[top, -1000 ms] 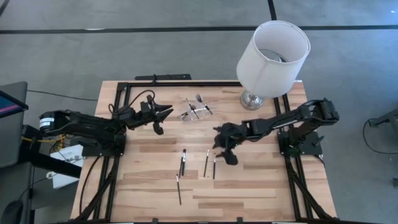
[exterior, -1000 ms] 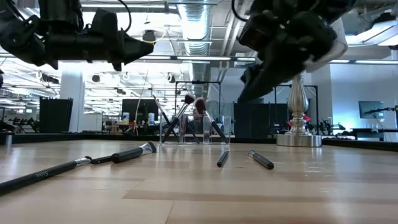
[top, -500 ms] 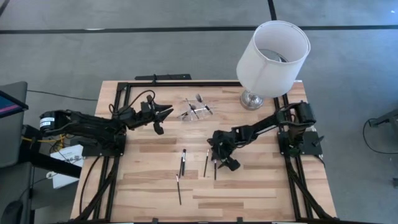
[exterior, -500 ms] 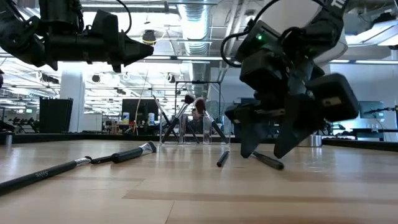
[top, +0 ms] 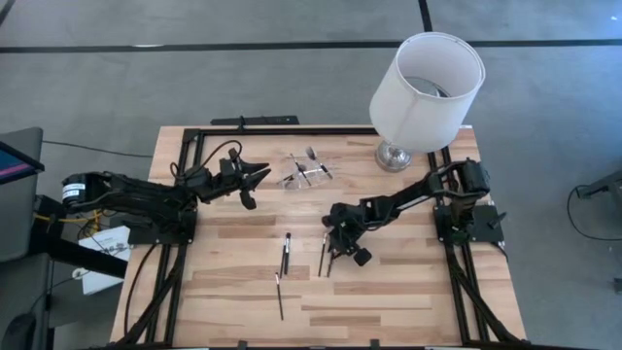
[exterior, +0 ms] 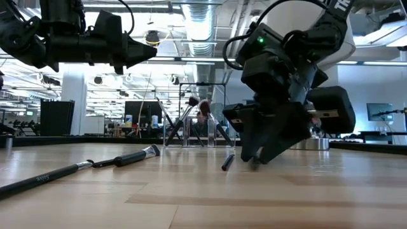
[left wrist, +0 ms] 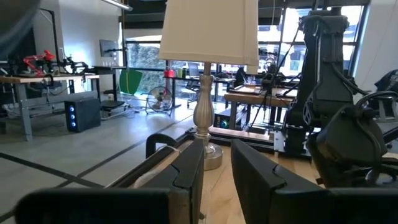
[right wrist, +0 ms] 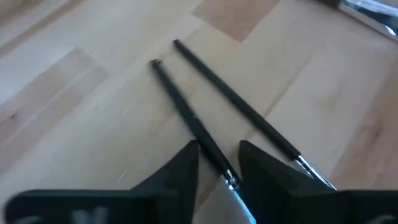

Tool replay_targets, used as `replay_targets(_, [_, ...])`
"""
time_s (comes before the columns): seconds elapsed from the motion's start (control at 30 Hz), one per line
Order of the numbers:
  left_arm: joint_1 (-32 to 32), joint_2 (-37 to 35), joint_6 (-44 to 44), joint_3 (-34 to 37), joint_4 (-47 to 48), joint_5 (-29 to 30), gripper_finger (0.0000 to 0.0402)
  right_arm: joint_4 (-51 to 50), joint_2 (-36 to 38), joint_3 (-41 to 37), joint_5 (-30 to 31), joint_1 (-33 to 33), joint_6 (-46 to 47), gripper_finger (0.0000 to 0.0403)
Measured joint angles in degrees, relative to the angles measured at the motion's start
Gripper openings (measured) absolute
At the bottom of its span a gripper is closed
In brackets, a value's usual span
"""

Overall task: Sort items
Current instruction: Put the foundation brush into the transparent organizer

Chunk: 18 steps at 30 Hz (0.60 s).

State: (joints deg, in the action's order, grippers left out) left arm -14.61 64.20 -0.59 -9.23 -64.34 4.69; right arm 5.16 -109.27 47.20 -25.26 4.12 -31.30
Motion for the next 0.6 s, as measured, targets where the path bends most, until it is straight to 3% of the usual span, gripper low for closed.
replay_targets(0.13, [0.0,0.0,2.3,0.0,0.0,0.0,0.0079,1.6,0.0,-0.1,0.6,0.2,11.7,0.0055])
replay_targets(0.27, [0.0,0.0,3.0,0.0,0.0,0.0,0.0079,2.6,-0.1,-0.3,0.8,0.3,18.2,0.004])
replay_targets(0.6, [0.0,0.0,4.5,0.0,0.0,0.0,0.0079,3.7,-0.2,-0.5,4.5,1.7,19.2,0.0109])
